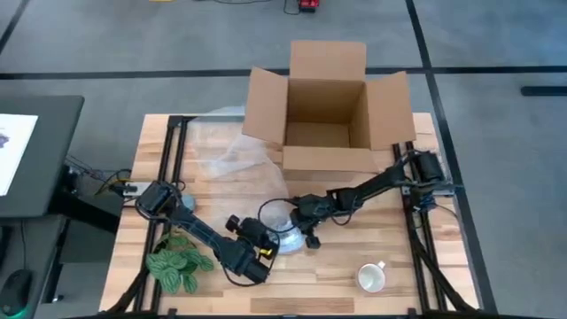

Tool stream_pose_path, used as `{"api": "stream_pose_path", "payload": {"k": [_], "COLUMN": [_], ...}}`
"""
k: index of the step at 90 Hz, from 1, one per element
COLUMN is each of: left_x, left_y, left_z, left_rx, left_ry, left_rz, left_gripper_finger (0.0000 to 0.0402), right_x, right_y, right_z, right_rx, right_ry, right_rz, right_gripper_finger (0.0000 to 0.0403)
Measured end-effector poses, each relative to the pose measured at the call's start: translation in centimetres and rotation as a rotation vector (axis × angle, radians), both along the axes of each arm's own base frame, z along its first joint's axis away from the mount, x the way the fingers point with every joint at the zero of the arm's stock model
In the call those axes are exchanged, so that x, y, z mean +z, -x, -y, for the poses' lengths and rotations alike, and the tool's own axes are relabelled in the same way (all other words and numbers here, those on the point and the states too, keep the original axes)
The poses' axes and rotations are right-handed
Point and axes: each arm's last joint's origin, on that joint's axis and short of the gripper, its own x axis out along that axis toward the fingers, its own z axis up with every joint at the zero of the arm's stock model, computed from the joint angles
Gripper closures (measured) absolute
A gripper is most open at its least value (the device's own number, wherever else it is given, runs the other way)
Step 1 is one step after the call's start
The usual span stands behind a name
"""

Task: Wrap mug
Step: Wrap the white blue mug with bubble wrap

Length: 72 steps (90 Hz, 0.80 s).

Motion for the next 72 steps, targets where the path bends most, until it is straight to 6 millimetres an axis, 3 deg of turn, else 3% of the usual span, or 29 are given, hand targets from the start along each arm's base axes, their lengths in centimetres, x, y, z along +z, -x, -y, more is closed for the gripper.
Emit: {"api": "stream_pose_path", "payload": {"k": [34, 50, 60, 72], "left_x": [0.0, 0.0, 0.0, 0.0], "left_y": [0.0, 0.0, 0.0, 0.0], "left_z": [0.0, 0.0, 0.0, 0.0], "left_rx": [0.003, 0.005, 0.006, 0.007], "left_ry": [-0.003, -0.002, -0.002, -0.001], "left_rz": [0.003, 0.004, 0.004, 0.005], "left_gripper_finger": [0.026, 0.026, 0.026, 0.026], "right_x": [4.6, 4.2, 4.0, 5.3], "right_y": [3.7, 6.8, 8.7, 9.6], "right_z": [0.3, 0.8, 0.6, -0.8], "right_rx": [-0.034, -0.078, -0.095, -0.01], "right_ry": [0.061, 0.038, -0.011, -0.095], "right_rz": [-0.1, -0.124, -0.07, 0.09], "right_gripper_finger": [0.0403, 0.0403, 0.0403, 0.0403]}}
